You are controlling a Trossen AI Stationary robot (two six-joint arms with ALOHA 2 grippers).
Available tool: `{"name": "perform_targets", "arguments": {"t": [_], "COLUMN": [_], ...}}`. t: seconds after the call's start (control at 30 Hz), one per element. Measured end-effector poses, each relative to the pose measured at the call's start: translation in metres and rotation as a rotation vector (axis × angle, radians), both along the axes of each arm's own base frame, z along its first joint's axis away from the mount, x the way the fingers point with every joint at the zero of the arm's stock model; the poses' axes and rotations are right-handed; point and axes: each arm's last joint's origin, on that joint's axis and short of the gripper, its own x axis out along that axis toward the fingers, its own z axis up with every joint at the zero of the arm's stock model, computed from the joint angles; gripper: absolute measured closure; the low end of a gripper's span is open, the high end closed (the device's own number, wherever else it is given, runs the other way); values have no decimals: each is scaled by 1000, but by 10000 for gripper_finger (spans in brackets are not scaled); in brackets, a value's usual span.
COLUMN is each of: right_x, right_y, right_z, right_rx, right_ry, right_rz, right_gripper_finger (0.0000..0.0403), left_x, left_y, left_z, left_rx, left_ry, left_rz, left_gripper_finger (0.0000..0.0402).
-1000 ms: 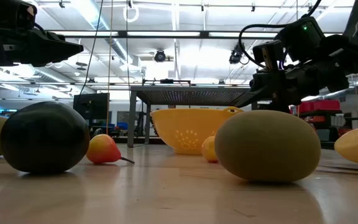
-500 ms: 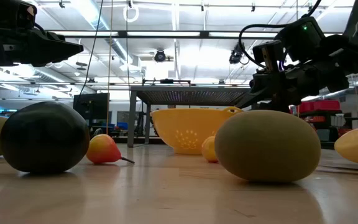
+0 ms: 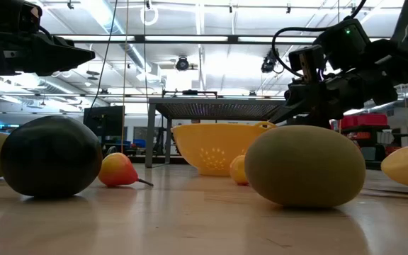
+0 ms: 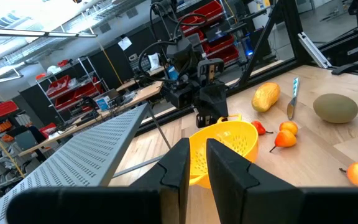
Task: Pick & Place Fruit
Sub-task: Put the yellow strainer bowl on the shelf
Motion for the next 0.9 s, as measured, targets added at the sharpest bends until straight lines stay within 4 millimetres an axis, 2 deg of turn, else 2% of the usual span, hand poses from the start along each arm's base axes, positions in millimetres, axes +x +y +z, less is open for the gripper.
{"name": "perform_targets", "arguments": {"t": [0.9], "right_x": [1], "right_y": [0], "right_z": [2], "right_rx": [-4], "right_ry": [-21], "right_rz": [1], "right_gripper_finger": [367], "left_x": [0], "left_y": [0], "left_z": [0], "left_rx": [0], "left_ry": [0], "left_rz": [0], "left_gripper_finger": [338]}}
